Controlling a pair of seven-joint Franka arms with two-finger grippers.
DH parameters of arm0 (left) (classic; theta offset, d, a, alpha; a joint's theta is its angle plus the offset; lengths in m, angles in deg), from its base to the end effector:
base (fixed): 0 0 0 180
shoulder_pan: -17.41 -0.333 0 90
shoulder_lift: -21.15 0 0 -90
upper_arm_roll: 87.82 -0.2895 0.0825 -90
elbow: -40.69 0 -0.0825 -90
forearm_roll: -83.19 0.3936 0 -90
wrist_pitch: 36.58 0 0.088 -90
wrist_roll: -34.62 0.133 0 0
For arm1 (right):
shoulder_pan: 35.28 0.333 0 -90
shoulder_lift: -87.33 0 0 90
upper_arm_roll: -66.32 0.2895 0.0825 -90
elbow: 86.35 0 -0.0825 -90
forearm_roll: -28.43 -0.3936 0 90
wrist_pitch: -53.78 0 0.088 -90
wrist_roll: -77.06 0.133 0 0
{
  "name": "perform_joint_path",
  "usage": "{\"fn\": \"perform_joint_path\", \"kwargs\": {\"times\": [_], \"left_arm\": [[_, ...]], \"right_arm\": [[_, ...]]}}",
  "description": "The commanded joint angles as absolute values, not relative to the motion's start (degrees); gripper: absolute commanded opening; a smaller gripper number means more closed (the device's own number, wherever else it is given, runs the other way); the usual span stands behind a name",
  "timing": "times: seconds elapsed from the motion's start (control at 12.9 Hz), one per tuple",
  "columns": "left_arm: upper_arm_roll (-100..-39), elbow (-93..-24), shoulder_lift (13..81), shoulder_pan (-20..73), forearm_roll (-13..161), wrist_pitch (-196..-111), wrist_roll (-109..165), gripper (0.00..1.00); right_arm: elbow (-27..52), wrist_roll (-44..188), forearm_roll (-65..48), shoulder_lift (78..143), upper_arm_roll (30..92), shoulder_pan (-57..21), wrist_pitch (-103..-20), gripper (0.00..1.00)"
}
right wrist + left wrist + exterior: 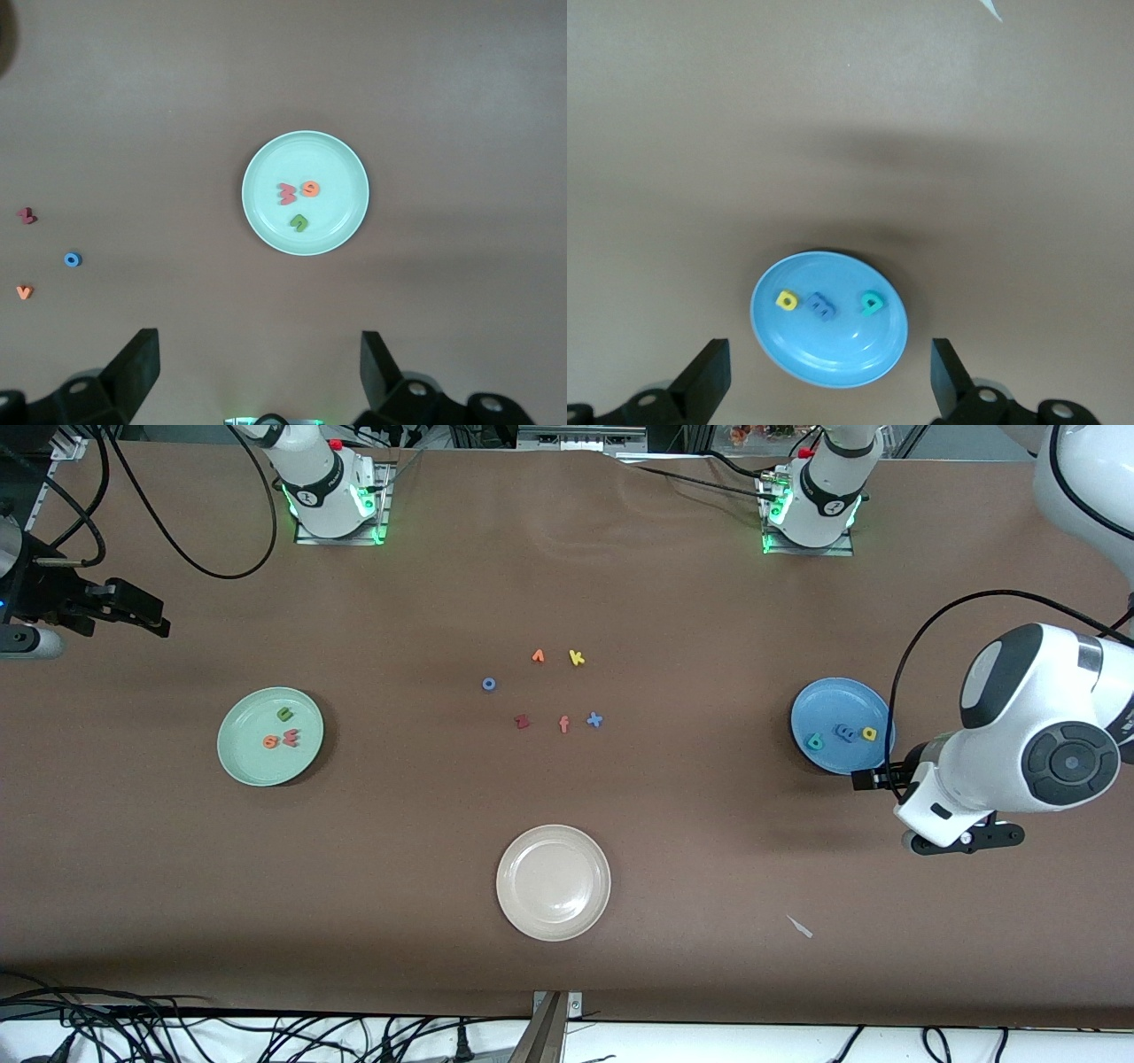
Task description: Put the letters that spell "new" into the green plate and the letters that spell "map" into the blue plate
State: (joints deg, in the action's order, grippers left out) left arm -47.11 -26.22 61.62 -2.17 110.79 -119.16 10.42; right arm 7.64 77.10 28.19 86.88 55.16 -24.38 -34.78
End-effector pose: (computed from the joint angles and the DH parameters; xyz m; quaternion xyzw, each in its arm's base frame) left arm 0.6785 -0.0697 0.3734 -0.9882 -0.0549 0.1253 0.0690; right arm 0.5543 -0.0023 0.5410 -0.9990 0.0026 0.0435 0.0029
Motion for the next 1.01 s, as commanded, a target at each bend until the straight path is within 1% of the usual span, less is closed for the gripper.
{"fn": "perform_joint_path", "kwargs": {"times": [0.0, 0.16, 0.31, 0.39, 0.54, 0.78, 0.93], "left_arm": [[-56.15, -20.49, 60.01, 3.16, 103.44, -116.38, 15.89, 0.99], [-67.46, -20.39, 56.59, 8.94, 96.33, -116.38, 22.36, 0.99], [-80.2, -20.66, 53.42, 14.31, 84.66, -116.56, 26.08, 0.99], [-84.01, -21.27, 51.84, 15.81, 81.38, -116.82, 26.79, 0.99], [-84.31, -24.07, 49.38, 15.83, 80.64, -118.57, 27.76, 0.99], [-84.31, -37.31, 40.69, 15.22, 80.55, -128.31, 29.87, 0.99], [-84.22, -45.49, 36.03, 14.87, 80.55, -134.46, 29.96, 0.99]], "right_arm": [[6.11, 77.23, 27.2, 87.51, 55.34, -24.2, -34.37, 1.0], [6.2, 77.23, 27.11, 87.51, 55.34, -24.2, -34.37, 1.0], [6.2, 77.15, 27.11, 87.51, 55.34, -24.2, -34.46, 1.0], [6.2, 76.89, 27.11, 87.6, 55.25, -24.2, -34.37, 1.0], [6.2, 76.71, 27.11, 87.6, 55.16, -24.29, -34.37, 1.0], [6.2, 76.62, 27.11, 87.6, 55.16, -24.29, -34.28, 1.0], [6.2, 76.71, 27.11, 87.6, 55.16, -24.29, -34.28, 1.0]]}}
